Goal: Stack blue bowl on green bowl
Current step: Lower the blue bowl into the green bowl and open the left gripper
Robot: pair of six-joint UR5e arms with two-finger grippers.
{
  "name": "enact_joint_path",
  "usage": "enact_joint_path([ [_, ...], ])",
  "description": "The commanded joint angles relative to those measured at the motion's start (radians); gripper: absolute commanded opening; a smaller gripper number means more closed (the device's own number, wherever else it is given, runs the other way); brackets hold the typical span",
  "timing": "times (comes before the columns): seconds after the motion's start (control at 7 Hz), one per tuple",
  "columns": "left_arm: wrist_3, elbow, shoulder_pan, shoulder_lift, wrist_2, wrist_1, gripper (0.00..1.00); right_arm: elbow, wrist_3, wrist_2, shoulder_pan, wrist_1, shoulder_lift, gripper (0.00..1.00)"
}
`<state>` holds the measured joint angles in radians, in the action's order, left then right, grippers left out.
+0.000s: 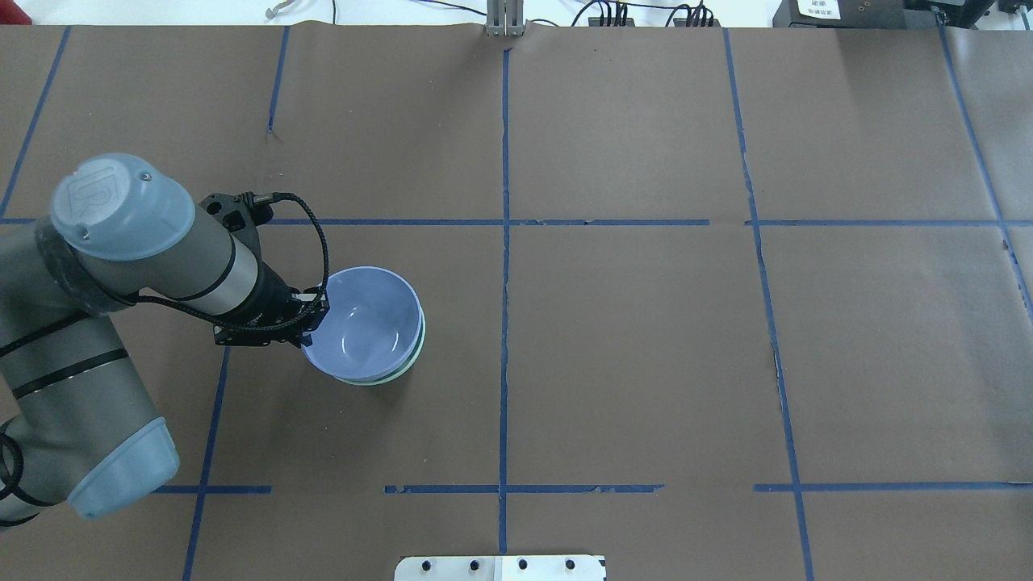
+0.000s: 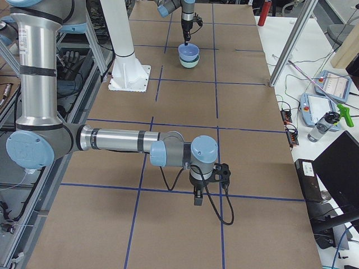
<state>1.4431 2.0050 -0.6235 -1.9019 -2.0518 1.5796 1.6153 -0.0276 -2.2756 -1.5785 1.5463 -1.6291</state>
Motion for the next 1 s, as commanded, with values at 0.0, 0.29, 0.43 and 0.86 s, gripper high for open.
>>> enact_joint_path([
  [0.0, -0.001, -0.057, 0.001, -0.002, 0.001, 0.067, 0.0, 0.0, 0.0, 0.001, 0.0, 0.0, 0.0, 1.0],
  [0.29, -0.004, -0.063, 0.001, 0.0, 0.001, 0.071, 0.0, 0.0, 0.0, 0.001, 0.0, 0.0, 0.0, 1.0],
  [0.43, -0.007, -0.063, 0.001, 0.001, 0.001, 0.071, 0.0, 0.0, 0.0, 0.001, 0.0, 0.0, 0.0, 1.0],
  [0.86, -0.01, -0.065, 0.001, 0.0, 0.001, 0.071, 0.74, 0.0, 0.0, 0.001, 0.0, 0.0, 0.0, 1.0],
])
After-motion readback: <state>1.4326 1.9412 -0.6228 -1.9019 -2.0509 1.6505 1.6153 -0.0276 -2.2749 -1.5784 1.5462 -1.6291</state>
